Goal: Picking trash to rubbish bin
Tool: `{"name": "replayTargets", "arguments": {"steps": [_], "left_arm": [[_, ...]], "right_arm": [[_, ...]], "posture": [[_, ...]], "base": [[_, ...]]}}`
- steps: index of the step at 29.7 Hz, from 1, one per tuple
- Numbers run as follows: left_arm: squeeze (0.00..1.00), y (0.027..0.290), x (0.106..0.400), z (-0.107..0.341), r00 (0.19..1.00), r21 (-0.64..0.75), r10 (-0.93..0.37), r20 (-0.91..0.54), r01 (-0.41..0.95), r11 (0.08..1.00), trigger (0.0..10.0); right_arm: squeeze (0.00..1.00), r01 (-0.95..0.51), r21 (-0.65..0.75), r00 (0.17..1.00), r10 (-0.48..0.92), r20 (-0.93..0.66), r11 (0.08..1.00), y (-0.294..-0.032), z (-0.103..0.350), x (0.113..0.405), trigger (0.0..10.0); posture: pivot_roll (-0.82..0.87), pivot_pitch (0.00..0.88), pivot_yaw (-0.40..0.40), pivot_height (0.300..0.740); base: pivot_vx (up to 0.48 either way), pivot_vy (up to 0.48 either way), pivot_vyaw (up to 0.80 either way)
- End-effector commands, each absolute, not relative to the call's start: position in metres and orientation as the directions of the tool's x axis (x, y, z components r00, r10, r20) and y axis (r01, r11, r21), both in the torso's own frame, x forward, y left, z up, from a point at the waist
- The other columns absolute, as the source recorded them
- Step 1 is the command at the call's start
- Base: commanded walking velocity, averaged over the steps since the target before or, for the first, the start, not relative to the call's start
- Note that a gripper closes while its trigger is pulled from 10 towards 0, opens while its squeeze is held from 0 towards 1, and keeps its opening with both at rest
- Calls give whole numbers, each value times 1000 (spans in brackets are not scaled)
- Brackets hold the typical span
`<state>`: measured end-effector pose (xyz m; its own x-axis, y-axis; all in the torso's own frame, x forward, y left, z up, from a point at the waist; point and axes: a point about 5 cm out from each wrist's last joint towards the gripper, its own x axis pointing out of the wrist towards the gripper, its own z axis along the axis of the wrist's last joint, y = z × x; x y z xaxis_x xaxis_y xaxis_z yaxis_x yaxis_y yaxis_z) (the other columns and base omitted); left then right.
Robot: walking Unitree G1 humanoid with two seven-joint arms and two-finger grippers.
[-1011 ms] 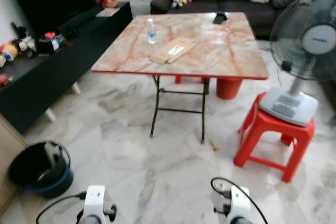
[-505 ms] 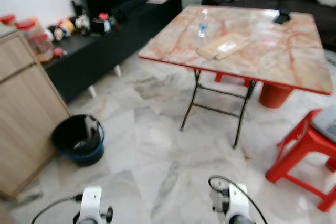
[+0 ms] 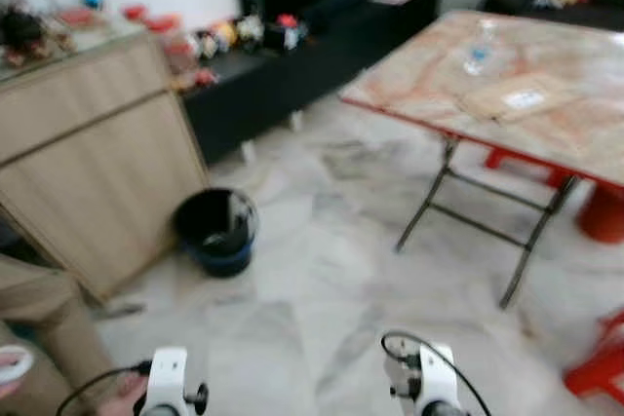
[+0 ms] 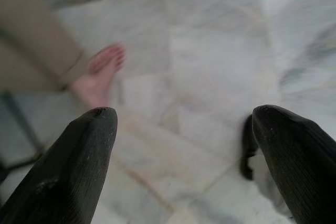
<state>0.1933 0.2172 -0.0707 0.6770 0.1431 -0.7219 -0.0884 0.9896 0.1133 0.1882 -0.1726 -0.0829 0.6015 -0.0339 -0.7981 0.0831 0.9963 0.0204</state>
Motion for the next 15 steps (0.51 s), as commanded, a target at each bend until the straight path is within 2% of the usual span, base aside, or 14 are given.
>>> {"name": "replayTargets", "arguments": {"steps": [1,2,7,10,15], "left_arm": [[0,221,192,-70,678,132,162,-717,-96,987,10000],[0,221,193,-70,680,136,163,-715,-95,986,10000],[0,222,194,-69,679,145,169,-715,-93,985,10000],[0,221,197,-67,695,139,164,-701,-92,986,10000],[0,221,197,-67,692,144,165,-702,-89,986,10000]], "right_arm": [[0,71,24,609,-24,-793,997,-169,-81,192,10000],[0,67,27,613,-20,-790,997,-169,-81,192,10000],[0,95,56,626,-16,-780,994,-166,-79,196,10000],[0,95,74,640,-4,-769,993,-165,-77,199,10000],[0,102,71,636,-10,-772,992,-167,-78,198,10000]], "posture": [[71,0,78,740],[71,0,78,740],[74,0,76,740],[75,0,76,740],[86,0,72,740]], "base": [[0,0,794],[0,0,794],[0,0,0],[301,0,0],[480,0,0]]}}
